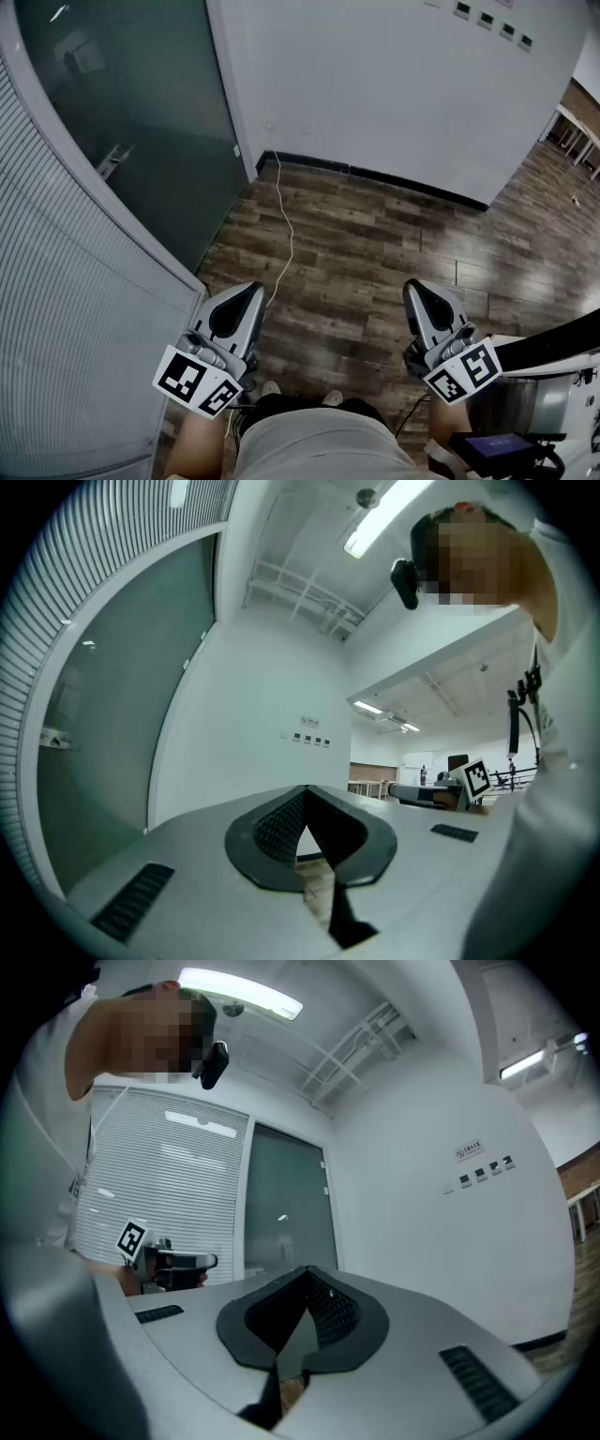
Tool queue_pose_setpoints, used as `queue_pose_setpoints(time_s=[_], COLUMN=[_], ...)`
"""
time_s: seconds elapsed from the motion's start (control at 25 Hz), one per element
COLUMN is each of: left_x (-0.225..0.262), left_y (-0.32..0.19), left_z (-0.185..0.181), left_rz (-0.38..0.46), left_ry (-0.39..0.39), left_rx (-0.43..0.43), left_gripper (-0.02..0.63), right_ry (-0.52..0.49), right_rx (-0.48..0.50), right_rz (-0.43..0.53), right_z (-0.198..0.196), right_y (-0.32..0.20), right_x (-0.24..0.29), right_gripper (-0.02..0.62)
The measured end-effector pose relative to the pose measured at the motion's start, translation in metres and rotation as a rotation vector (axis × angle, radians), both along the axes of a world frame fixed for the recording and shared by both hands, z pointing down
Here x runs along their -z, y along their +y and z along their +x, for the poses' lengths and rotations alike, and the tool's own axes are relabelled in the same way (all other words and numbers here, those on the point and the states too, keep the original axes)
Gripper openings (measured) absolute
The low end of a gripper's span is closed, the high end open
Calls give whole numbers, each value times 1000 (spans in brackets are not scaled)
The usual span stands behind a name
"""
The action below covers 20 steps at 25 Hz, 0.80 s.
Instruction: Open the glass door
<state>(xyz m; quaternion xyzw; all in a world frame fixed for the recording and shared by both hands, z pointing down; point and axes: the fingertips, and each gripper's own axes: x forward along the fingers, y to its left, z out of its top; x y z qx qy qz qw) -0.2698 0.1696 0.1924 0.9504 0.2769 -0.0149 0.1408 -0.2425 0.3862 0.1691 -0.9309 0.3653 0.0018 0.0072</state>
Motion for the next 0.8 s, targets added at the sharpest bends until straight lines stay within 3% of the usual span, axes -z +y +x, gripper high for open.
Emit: queue_pose_setpoints(time_s=[0.2,0.4,0.8], left_x=[-9,-16,-32], left_y=[24,15,-17], left_z=[0,12,94], left_rz=[7,9,-23], left_ry=[-28,-48,-39], left_rx=[30,81,124], left_gripper=[0,0,0], right_ry=[-38,-52,-58], right_rx=[27,79,115], right_rz=[47,49,30], right_z=[15,32,121], right_y=[26,18,-15], right_x=[-8,-17,-25], right_gripper=[0,0,0])
